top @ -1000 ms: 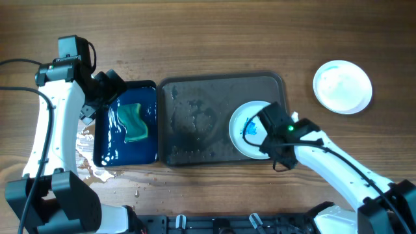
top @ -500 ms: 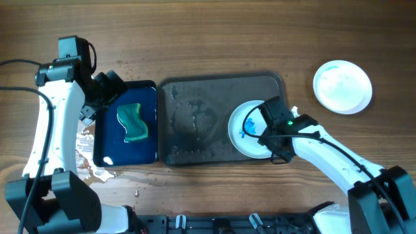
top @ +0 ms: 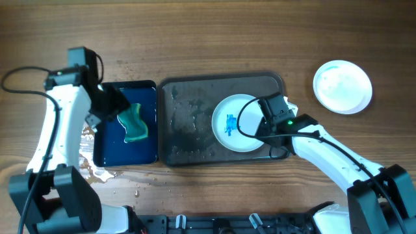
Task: Clean dirty plates on tray and stack at the side
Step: 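Drag the lower-right dirty plate with the right gripper to the tray center, then grasp the sponge with the left gripper and bring it to the plate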
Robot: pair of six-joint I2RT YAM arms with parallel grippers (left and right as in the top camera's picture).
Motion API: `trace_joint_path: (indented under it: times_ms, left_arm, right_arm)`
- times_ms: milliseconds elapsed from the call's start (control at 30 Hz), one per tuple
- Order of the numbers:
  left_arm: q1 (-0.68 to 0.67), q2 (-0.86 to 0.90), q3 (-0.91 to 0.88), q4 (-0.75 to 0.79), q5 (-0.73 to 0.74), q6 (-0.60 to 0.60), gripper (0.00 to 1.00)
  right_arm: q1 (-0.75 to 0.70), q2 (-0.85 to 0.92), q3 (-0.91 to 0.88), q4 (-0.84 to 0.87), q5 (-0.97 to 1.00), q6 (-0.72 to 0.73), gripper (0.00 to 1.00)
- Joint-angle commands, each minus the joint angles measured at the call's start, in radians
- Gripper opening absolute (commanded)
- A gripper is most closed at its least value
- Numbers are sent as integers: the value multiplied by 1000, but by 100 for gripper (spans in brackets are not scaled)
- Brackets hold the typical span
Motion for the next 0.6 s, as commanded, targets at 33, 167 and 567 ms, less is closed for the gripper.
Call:
trace_joint_path:
  times_ms: [33, 167, 567]
  left_arm:
    - [-77, 8, -171, 90, 17, 42, 83]
    - [-87, 11, -241, 245, 16, 42, 72]
    - [-87, 154, -240, 376, 8, 41, 4]
  right_arm:
    - [0, 11, -5, 4, -36, -42, 4]
    - [0, 11, -5, 4, -64, -68, 4]
    - [0, 11, -5, 3, -90, -68, 5]
